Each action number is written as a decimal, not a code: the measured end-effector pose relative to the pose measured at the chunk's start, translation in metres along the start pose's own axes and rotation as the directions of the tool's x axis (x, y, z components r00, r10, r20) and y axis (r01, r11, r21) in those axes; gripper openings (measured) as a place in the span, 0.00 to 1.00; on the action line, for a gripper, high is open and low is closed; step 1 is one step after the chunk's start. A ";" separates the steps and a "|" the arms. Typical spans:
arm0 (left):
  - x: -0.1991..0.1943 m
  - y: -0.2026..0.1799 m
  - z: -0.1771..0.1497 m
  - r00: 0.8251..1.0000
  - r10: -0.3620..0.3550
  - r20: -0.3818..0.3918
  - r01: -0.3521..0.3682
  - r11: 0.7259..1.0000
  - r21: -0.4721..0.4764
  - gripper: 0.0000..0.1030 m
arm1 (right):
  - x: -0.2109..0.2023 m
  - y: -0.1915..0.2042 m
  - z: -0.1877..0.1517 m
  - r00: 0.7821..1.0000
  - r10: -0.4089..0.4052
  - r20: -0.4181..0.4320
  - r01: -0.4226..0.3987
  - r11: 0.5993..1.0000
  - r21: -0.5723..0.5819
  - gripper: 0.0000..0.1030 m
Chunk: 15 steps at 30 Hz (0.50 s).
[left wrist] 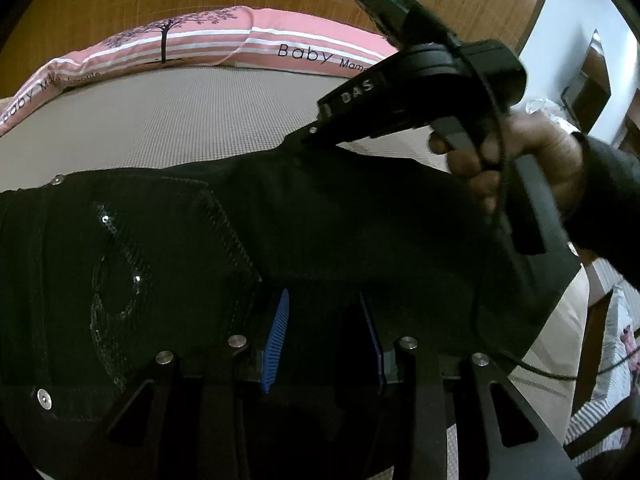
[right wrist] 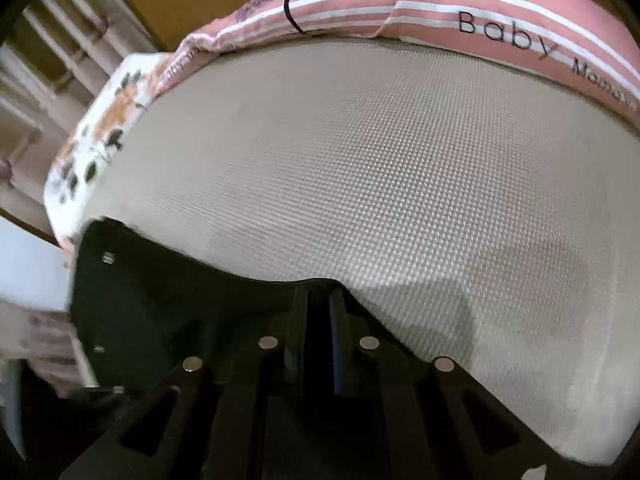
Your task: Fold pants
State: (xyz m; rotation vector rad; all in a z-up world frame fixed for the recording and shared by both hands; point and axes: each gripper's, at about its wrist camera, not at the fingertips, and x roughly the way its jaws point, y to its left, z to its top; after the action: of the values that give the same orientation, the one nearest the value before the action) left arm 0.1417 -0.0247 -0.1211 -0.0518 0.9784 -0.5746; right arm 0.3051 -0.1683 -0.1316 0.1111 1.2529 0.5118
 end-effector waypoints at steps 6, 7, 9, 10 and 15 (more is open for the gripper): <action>-0.001 0.000 -0.002 1.000 0.001 -0.006 -0.001 1.000 0.006 0.36 | -0.023 -0.015 -0.001 0.997 0.010 0.074 -0.016 0.996 0.091 0.30; -0.002 0.000 -0.002 1.000 0.003 -0.007 -0.003 1.000 0.008 0.36 | -0.035 -0.017 -0.003 0.994 -0.013 0.111 0.001 0.995 0.103 0.33; -0.003 0.001 -0.003 1.000 0.008 -0.009 -0.008 1.000 0.008 0.36 | -0.060 -0.020 -0.012 0.985 -0.040 0.166 0.022 0.994 0.109 0.35; -0.004 0.000 -0.005 1.000 0.013 -0.008 -0.013 1.000 0.012 0.36 | -0.073 -0.022 -0.019 0.982 -0.048 0.183 0.027 0.993 0.115 0.35; -0.004 -0.006 -0.008 0.998 0.057 -0.009 -0.057 0.997 0.047 0.36 | -0.100 -0.031 -0.065 0.977 -0.090 0.191 0.060 0.985 0.159 0.37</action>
State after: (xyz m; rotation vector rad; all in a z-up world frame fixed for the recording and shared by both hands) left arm 0.1308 -0.0262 -0.1213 0.0209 0.9732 -0.5457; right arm 0.2324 -0.2517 -0.0758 0.2369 1.0959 0.3300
